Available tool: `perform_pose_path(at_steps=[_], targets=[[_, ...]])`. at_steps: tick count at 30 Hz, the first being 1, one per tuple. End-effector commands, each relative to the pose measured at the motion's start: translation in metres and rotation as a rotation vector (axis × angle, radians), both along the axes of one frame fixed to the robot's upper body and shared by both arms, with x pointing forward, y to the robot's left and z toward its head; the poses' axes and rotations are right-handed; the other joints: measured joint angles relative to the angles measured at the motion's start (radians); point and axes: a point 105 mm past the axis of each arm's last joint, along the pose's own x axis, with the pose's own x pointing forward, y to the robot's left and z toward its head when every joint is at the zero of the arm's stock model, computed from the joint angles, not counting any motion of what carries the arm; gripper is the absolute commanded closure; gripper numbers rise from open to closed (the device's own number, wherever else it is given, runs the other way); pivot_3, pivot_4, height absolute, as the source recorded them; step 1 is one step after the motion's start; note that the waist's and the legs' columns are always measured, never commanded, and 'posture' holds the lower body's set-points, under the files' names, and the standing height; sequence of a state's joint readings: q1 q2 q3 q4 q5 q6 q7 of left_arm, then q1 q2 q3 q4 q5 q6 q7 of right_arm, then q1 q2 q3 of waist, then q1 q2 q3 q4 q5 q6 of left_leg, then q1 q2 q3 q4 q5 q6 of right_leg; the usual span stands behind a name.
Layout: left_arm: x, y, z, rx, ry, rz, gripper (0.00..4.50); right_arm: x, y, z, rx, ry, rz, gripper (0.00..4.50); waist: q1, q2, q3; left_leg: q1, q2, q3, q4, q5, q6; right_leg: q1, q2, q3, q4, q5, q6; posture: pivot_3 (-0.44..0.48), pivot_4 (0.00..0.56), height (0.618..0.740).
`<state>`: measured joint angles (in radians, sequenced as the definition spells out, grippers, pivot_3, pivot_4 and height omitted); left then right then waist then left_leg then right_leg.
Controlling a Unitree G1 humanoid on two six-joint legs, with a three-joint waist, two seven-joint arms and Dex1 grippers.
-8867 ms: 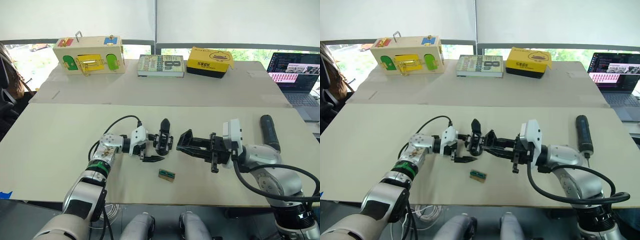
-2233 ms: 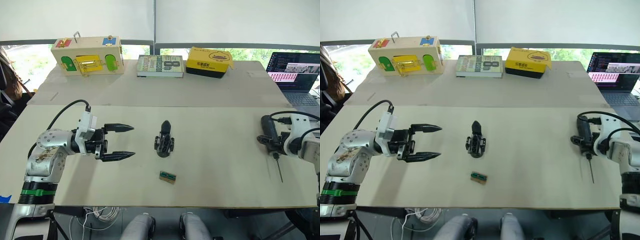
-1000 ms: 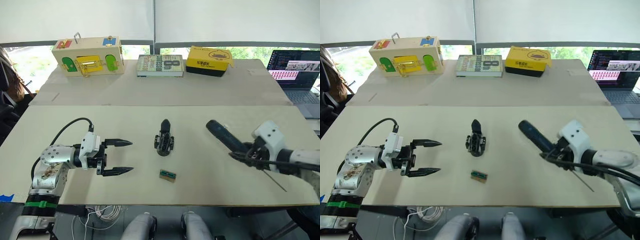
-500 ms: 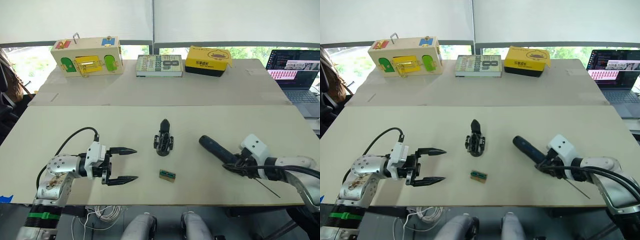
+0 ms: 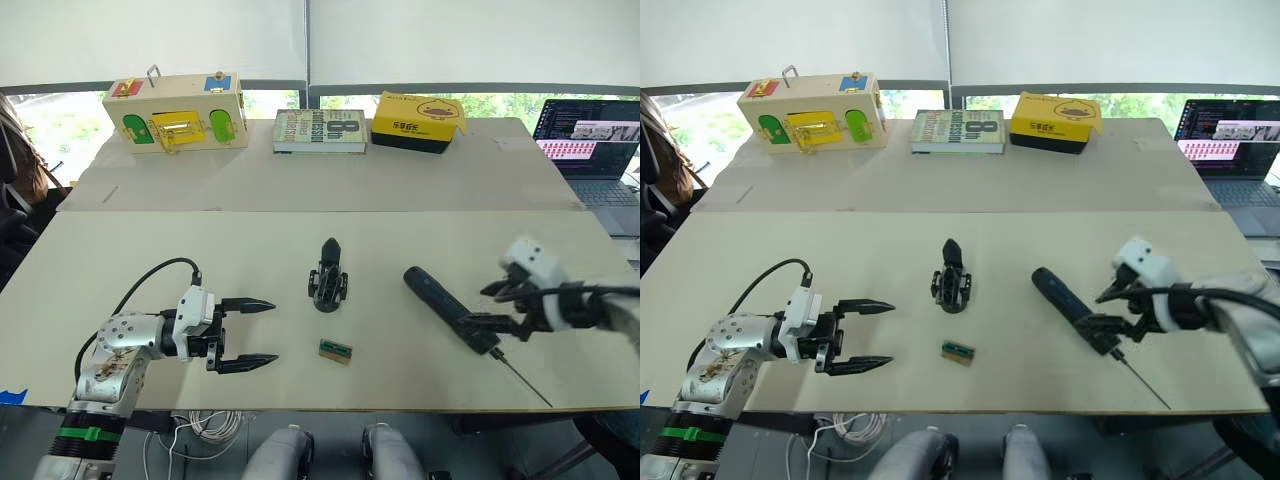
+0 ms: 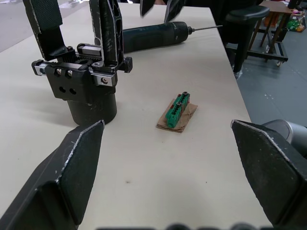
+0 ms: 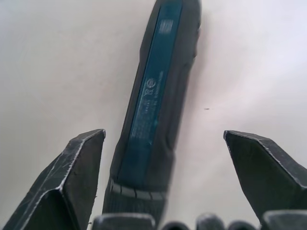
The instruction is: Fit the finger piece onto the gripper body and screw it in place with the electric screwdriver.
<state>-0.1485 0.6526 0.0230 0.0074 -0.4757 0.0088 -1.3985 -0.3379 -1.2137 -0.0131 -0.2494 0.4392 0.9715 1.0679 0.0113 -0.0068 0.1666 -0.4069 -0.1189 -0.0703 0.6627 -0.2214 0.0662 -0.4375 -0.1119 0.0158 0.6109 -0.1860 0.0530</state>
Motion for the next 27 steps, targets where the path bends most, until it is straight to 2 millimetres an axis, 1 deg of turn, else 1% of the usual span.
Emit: perform_pose_path(at_steps=[1,2,4,5,7,10,12,14,15,21,27], targets=[[-0.004,-0.001,0.010,0.004,-0.041,-0.041,0.00,-0.025,-0.002,0.008,-0.101,0.231,-0.020,0.03,0.000,0.000,0.000,0.000,0.000,0.000,0.000,0.000,0.000,-0.001,-0.001,0.000,0.000,0.000,0.000,0.000,0.150,0.740],[-0.003,-0.001,0.010,0.004,-0.042,-0.047,0.00,-0.030,-0.004,0.009,-0.139,0.279,-0.040,0.03,-0.001,0.001,0.000,-0.001,0.001,0.000,0.000,0.000,0.000,-0.001,-0.001,-0.001,0.000,0.000,-0.001,0.000,0.150,0.740],[-0.002,-0.003,0.009,0.004,-0.044,-0.056,0.00,-0.031,-0.007,0.009,-0.224,0.309,-0.045,0.03,-0.001,0.000,0.000,-0.001,0.002,0.000,0.000,-0.001,-0.002,-0.002,-0.001,-0.001,0.000,-0.001,-0.001,0.000,0.150,0.740],[-0.001,-0.004,0.008,0.004,-0.043,-0.062,0.00,-0.026,-0.003,0.008,-0.235,0.305,-0.045,0.03,-0.004,0.000,0.000,-0.001,0.003,0.001,0.000,-0.003,-0.005,-0.002,-0.001,-0.002,0.000,-0.001,-0.001,0.000,0.150,0.740],[-0.001,-0.007,0.006,0.007,-0.036,-0.086,0.00,-0.014,0.002,0.002,-0.284,0.303,-0.044,0.03,-0.008,-0.001,0.000,-0.001,0.003,0.002,0.000,-0.003,-0.005,-0.002,-0.001,-0.002,0.000,-0.001,0.000,0.000,0.150,0.740],[-0.004,-0.012,0.003,0.008,-0.040,-0.127,0.00,0.006,0.002,-0.008,-0.350,0.296,-0.049,0.03,-0.014,-0.001,0.000,-0.001,0.003,0.004,0.000,-0.003,-0.005,-0.002,-0.002,-0.002,0.000,0.000,0.000,0.000,0.150,0.740],[-0.008,-0.015,0.003,0.010,-0.044,-0.149,0.00,0.012,0.005,-0.013,-0.353,0.317,-0.053,0.03,-0.013,-0.001,0.000,-0.001,0.003,0.004,0.001,-0.003,-0.005,-0.002,-0.002,-0.002,0.000,0.000,-0.001,0.000,0.150,0.740],[-0.012,-0.016,0.001,0.016,-0.045,-0.163,0.00,0.015,0.011,-0.014,-0.334,0.341,-0.061,0.03,-0.013,-0.001,0.000,-0.003,0.002,0.004,0.001,0.001,0.002,-0.004,-0.001,-0.002,0.001,0.000,-0.001,0.000,0.150,0.740],[-0.013,-0.017,0.001,0.015,-0.044,-0.162,0.00,0.017,0.013,-0.015,-0.329,0.349,-0.068,0.03,-0.013,-0.001,0.000,-0.003,0.002,0.004,0.001,0.000,0.002,-0.004,-0.001,-0.001,0.001,0.000,-0.001,0.000,0.150,0.740],[-0.017,-0.018,-0.002,0.005,-0.038,-0.155,0.00,0.022,0.014,-0.024,-0.337,0.387,-0.101,0.03,-0.008,-0.001,0.000,-0.004,0.002,0.004,0.001,-0.001,0.001,-0.005,-0.001,-0.001,0.001,0.001,-0.002,0.000,0.150,0.740],[-0.017,-0.017,-0.004,-0.002,-0.028,-0.133,0.00,0.017,0.025,-0.034,-0.349,0.415,-0.081,0.03,-0.005,-0.001,0.000,-0.003,0.002,0.004,0.001,-0.001,0.000,-0.005,-0.001,-0.001,0.002,0.001,-0.002,0.000,0.150,0.740]])
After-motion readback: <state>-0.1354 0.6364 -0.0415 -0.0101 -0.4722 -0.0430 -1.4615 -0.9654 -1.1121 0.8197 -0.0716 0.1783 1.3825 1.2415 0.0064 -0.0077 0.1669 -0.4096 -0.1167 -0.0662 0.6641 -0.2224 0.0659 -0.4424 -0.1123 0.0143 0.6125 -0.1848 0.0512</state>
